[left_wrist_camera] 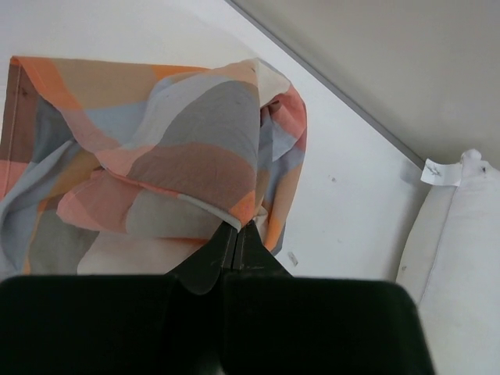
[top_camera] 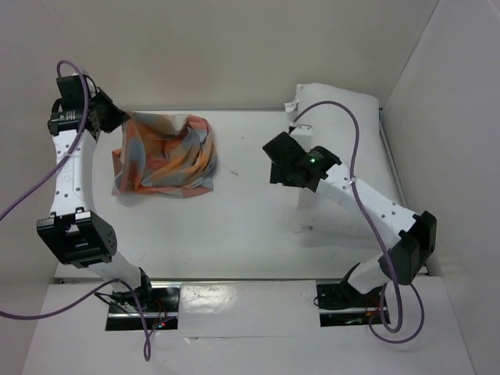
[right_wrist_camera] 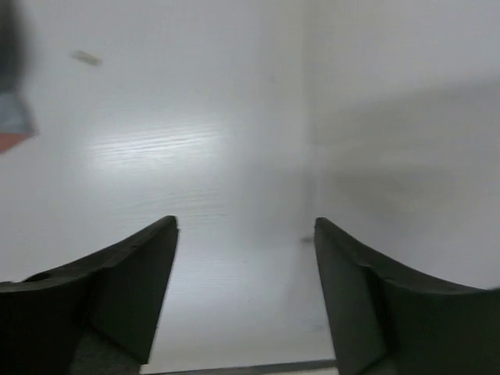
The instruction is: Put the pillow into the pillowcase
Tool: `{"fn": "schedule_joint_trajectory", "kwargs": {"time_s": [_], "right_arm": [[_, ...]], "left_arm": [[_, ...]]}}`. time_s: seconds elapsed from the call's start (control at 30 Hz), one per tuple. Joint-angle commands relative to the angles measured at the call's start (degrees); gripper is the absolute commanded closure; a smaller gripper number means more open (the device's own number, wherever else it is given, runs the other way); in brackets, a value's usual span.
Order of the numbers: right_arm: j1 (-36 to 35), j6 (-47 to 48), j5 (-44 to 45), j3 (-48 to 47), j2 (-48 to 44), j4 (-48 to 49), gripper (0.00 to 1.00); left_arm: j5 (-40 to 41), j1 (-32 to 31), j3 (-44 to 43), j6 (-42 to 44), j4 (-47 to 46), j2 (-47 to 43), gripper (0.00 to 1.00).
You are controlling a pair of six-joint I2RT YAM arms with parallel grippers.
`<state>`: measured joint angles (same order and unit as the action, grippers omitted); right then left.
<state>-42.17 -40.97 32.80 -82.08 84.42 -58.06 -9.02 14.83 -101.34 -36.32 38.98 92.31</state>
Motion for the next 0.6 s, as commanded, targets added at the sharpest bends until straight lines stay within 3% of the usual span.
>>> {"fn": "schedule_joint_trajectory", "kwargs": {"time_s": [0.0, 0.1, 0.23, 0.37, 0.57], "right_arm": [[-6.77, 7.72, -4.71, -5.71, 0.47, 8.63, 0.19], [-10.12, 10.81, -10.19, -11.66, 11.15, 19.63, 0.1], [-10.83, 12.66, -11.34, -20.02, 25.82, 24.12, 0.06], [-10.83, 15.12, -13.28, -31.61, 37.88, 31.59, 0.06], [-10.3, 15.22, -17.06, -38.76, 50.55, 38.28, 0.06]], "left_arm": [[-0.3, 0.29, -0.44, -0.6, -1.01, -3.28, 1.0], [-1.53, 0.29, 0.08, -0.6, -0.32, -3.8, 1.0], [-1.53, 0.29, 1.66, -0.08, -0.31, -4.33, 1.0], [-1.53, 0.29, 3.51, -0.07, 0.74, -5.56, 1.0], [-1.0, 0.29, 5.8, -0.07, 0.74, -7.32, 1.0]]}}
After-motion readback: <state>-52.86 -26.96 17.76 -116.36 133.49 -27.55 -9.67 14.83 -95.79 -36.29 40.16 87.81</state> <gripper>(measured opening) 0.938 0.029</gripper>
